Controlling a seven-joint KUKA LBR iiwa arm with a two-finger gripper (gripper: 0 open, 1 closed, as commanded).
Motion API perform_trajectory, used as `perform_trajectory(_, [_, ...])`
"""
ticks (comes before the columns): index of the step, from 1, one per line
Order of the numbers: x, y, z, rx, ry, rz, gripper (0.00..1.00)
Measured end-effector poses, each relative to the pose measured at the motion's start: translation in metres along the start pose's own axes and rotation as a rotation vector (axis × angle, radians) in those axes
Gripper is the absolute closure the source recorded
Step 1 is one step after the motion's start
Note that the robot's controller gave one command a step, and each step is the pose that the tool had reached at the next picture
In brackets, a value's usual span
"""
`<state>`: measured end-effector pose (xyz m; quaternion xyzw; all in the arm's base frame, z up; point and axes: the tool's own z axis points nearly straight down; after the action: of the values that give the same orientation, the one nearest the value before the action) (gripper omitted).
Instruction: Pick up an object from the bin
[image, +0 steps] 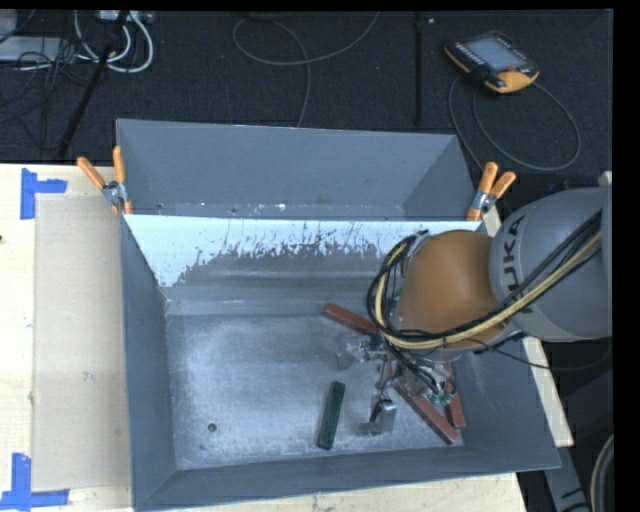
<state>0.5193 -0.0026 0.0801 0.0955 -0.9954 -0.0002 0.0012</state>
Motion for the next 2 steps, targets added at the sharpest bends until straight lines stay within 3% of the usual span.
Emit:
perform_trajectory(1, [0.015,0.037,-0.002,0.003,0.004,-0.037,0.0])
perform_trajectory(2, [0.01,0.081,-0.005,-0.003,-0.004,-0.046,0.0])
